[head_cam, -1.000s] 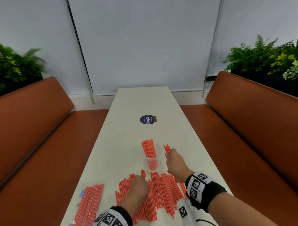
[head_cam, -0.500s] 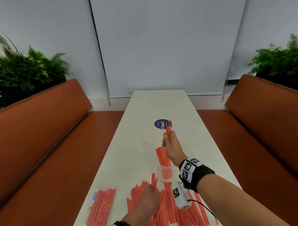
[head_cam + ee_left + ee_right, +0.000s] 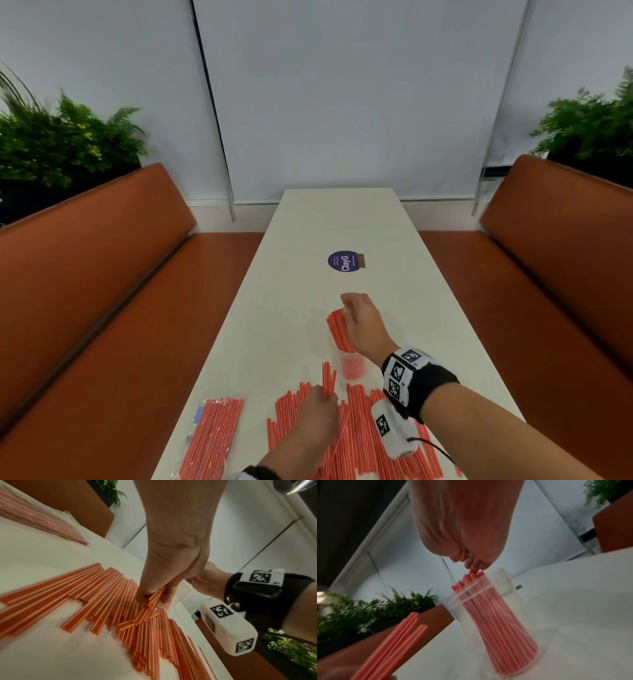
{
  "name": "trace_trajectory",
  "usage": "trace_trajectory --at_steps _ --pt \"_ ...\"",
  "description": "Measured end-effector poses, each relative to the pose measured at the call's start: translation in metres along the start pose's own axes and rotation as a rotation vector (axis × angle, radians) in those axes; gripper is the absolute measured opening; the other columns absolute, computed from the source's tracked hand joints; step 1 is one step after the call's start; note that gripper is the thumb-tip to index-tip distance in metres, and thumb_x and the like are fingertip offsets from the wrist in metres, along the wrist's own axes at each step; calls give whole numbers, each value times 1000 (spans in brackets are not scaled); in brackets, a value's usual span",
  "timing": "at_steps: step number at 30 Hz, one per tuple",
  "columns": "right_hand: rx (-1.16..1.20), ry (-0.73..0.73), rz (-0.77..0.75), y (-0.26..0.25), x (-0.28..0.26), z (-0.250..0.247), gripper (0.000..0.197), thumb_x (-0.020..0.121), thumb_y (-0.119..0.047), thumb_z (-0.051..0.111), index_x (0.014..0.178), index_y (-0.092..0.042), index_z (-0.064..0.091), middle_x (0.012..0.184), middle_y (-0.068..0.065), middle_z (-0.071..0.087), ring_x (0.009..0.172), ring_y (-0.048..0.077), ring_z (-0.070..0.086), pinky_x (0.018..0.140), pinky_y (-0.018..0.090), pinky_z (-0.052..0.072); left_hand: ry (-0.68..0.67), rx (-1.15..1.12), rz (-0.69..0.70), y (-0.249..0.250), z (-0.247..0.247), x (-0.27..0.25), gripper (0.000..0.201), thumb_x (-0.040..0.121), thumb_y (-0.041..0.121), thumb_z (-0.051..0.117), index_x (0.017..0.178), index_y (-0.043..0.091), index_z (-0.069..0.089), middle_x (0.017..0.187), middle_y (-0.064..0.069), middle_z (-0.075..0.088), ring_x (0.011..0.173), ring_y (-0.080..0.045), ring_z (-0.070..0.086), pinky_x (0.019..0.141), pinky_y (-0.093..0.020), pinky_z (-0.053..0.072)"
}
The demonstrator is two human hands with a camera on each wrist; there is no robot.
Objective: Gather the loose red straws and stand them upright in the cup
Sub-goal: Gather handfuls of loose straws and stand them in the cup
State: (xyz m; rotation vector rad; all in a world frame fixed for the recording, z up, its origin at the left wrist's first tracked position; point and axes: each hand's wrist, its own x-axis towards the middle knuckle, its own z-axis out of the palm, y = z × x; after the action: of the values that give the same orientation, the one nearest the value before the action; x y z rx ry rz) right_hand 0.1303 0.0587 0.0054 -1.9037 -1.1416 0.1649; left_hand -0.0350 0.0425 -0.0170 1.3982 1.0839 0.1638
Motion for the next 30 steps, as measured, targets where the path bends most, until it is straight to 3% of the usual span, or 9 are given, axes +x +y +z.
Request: trace_trajectory --at_steps 4,7,10,13,17,20,22,27,30 --pt "-127 57 -198 -11 -16 -11 31 96 -10 41 122 0 54 122 16 55 113 28 54 100 39 44 -21 -31 27 2 1 -2 11 100 18 37 109 12 42 72 -5 48 57 -12 43 54 -25 38" --pt "-154 -238 -295 -23 -42 -19 38 99 -21 35 131 -6 49 130 11 55 119 22 52 102 25 37 -89 -83 87 8 1 -9 11 100 15 38 108 10 44 68 -2 49 53 -10 41 51 -24 37" --pt "-272 -496 -320 -30 -65 -22 42 101 -24 34 138 -6 40 139 11 48 127 23 45 108 29 35 -128 -86 172 16 1 -11 18 98 10 35 103 10 52 57 -1 49 48 -11 40 51 -26 38" --pt "-238 -508 -288 -35 -76 -30 41 101 -23 33 139 -7 39 140 12 47 128 24 45 109 32 35 -116 -62 226 24 0 -13 23 95 7 32 102 7 54 61 -5 51 51 -12 43 48 -27 36" --pt "70 -317 -7 -38 -87 -37 44 100 -33 35 137 -11 43 133 3 52 125 16 47 106 24 34 -37 -110 337 43 -5 -21 20 101 22 35 110 15 52 73 1 52 62 -10 48 60 -26 42" --pt "619 -391 527 -39 -103 -38 50 95 -48 37 112 -5 55 91 4 56 82 18 54 75 29 46 107 -139 467 59 -8 -25 20 101 22 34 106 8 48 77 -3 50 68 -13 48 64 -25 42" --pt "960 -453 828 -42 -111 -34 50 97 -43 35 119 0 49 104 13 57 87 24 58 74 32 53 152 -145 529 66 -5 -28 21 102 23 32 103 7 47 77 -4 50 67 -13 50 61 -22 42" --pt "1392 -167 856 -59 -104 -31 36 102 -20 31 115 -9 62 123 23 61 113 33 61 94 47 52 123 -106 503 63 11 -34 27 101 23 34 123 8 42 104 -9 63 98 -19 64 85 -37 56" --pt "1330 -162 797 -57 -100 -28 34 97 -6 32 116 -2 60 115 18 66 109 30 62 102 47 47 154 -40 532 66 9 -32 20 101 19 35 111 8 48 95 -5 64 87 -11 63 71 -23 51"
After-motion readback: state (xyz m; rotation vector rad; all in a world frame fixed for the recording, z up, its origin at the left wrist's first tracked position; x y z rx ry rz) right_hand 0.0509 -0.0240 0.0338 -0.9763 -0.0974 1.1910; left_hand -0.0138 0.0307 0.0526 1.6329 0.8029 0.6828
